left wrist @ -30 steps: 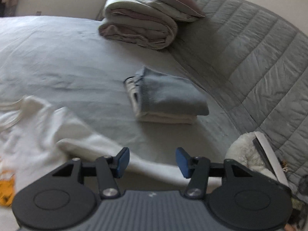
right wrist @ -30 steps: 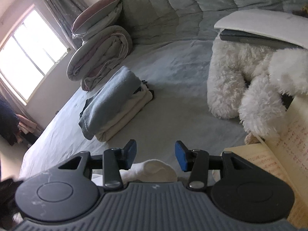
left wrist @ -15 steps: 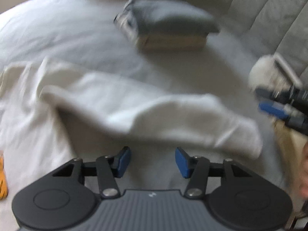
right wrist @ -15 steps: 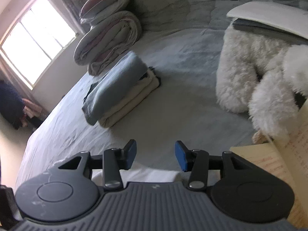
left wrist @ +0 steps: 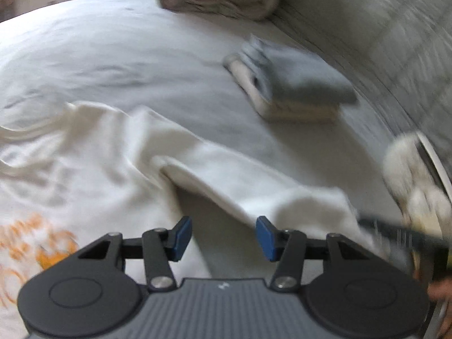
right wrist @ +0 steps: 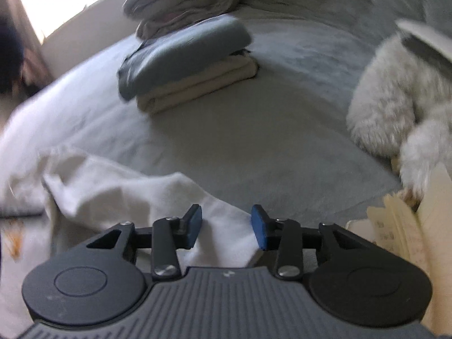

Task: Fold clothes
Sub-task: 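Grasp the T-shirt side edge with the left gripper while the right gripper grasps the sleeve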

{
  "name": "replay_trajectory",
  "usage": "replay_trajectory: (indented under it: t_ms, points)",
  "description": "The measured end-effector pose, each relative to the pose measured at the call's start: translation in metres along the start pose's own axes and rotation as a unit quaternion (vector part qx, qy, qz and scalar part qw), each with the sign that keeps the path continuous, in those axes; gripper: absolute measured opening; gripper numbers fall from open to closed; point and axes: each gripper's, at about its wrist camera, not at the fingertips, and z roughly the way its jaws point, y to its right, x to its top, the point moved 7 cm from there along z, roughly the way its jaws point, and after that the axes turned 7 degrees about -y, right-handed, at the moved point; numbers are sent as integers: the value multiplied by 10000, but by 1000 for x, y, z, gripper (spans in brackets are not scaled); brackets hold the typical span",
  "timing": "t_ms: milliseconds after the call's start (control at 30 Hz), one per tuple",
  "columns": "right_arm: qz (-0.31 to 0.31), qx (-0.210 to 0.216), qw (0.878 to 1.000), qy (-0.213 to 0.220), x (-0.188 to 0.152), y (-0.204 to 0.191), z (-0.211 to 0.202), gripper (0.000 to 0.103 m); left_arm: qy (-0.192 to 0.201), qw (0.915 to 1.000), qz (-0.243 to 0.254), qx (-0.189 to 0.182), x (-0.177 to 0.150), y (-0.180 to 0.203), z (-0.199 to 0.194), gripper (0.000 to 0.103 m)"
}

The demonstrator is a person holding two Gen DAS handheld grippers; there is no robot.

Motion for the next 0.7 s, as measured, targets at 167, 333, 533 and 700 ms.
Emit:
replay_trajectory:
  t_ms: [167, 333, 533, 700]
  points:
    - [-838, -396, 9957, -43, -8, -13, 4, 21, 5, 9974, -716, -62, 50, -24, 12, 52]
    - [-1283, -695, 9891, 214, -1, -18, 1, 4, -432, 9921, -1169, -147, 70, -19, 57, 50]
    - [-1247, -888, 9872, 448, 10, -5, 1, 3, -877, 9812, -1714, 158, 79, -17, 99, 36]
    - [-1200, -887, 9880, 397, 15, -2, 3, 3, -1036, 9774, -1544, 1005, 86, -13, 105, 2]
